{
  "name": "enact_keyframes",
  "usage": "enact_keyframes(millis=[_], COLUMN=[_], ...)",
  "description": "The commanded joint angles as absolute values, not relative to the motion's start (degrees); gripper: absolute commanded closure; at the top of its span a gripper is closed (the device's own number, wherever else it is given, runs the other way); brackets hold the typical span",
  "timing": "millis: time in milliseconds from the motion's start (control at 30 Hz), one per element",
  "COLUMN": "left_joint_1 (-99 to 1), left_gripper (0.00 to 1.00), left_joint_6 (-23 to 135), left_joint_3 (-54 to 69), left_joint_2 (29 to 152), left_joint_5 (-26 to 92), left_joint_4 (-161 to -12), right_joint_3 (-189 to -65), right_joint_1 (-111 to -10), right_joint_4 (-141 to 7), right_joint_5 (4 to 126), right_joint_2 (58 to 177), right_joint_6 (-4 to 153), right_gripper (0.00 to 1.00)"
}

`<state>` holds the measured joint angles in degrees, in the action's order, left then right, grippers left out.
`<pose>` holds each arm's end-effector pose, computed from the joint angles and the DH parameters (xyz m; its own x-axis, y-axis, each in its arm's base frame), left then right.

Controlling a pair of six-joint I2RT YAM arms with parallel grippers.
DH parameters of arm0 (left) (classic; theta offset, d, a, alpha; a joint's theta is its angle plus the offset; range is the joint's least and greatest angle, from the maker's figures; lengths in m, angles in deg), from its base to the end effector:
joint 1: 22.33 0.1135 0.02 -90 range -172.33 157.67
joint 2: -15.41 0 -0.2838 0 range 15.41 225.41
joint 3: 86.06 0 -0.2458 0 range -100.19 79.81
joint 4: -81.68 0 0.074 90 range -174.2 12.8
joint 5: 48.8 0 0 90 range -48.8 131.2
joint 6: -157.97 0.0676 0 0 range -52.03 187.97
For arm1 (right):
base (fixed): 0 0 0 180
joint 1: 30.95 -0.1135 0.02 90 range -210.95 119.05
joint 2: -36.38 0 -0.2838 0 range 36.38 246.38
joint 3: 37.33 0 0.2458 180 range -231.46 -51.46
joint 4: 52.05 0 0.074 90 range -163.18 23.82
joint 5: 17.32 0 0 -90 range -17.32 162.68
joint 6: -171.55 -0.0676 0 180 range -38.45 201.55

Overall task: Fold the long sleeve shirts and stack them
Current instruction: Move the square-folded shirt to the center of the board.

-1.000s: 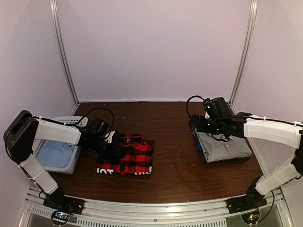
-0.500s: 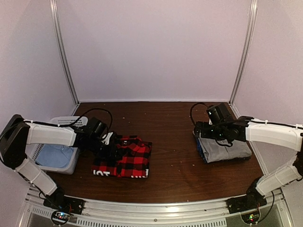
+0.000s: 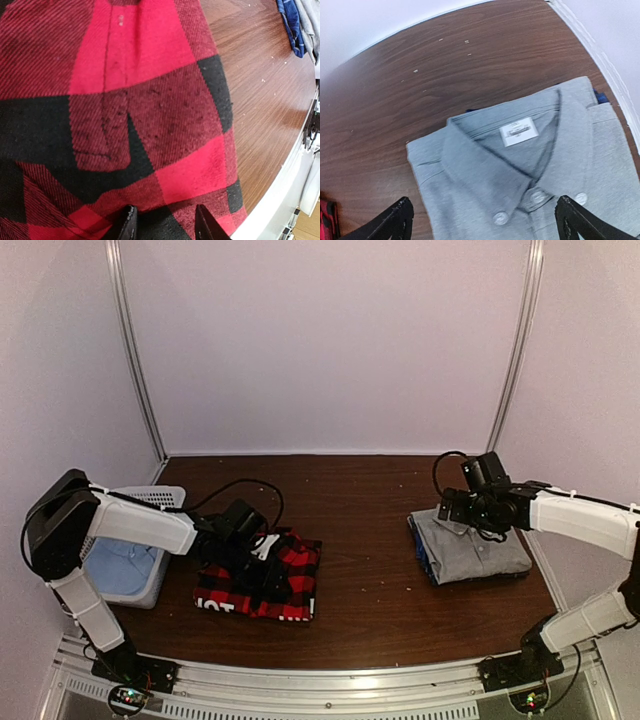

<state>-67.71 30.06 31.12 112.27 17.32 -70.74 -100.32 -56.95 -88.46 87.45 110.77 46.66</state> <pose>0.2068 -0.2485 0.1382 -0.9705 0.1836 -0.1562 0.2404 0.7835 -0.5731 0.2576 0.1065 0.2350 -0.7007 0.2736 -0.6589 0.1595 0.9602 0.2292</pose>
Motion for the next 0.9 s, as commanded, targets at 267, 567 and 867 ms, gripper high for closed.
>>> enact_keyframes(millis=[267, 567, 867], left_joint_1=[-68.5, -68.3, -68.1], left_gripper=[0.59, 0.59, 0.59], left_joint_6=[30.5, 31.5, 31.7], left_joint_3=[27.9, 26.1, 26.5], left_joint_2=[107.6, 102.9, 101.9], left_joint_5=[16.8, 18.5, 18.7], left_joint_4=[-70.4, -68.4, -68.4], right_joint_3=[-96.2, -90.8, -86.1], right_joint_1=[-32.5, -17.6, -15.0], right_joint_4=[-82.4, -71.9, -63.9], right_joint_5=[84.9, 66.0, 55.6], right_joint_2=[110.6, 115.6, 120.1], right_joint_6=[47.4, 48.5, 45.9], right_gripper=[0.00, 0.00, 0.00])
